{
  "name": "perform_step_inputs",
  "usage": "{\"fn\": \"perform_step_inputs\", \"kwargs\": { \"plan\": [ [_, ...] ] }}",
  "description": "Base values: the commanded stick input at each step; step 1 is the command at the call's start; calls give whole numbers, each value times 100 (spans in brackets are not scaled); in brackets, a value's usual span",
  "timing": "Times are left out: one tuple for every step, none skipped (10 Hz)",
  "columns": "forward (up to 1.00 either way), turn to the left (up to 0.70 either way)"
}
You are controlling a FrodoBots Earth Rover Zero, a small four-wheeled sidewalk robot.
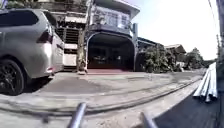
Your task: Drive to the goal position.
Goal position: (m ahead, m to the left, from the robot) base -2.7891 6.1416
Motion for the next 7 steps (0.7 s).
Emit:
{"fn": "perform_step_inputs", "kwargs": {
  "plan": [
    [0,70],
    [0,70],
    [0,70],
    [0,70],
    [0,70],
    [0,70],
    [0,70]
  ]
}}
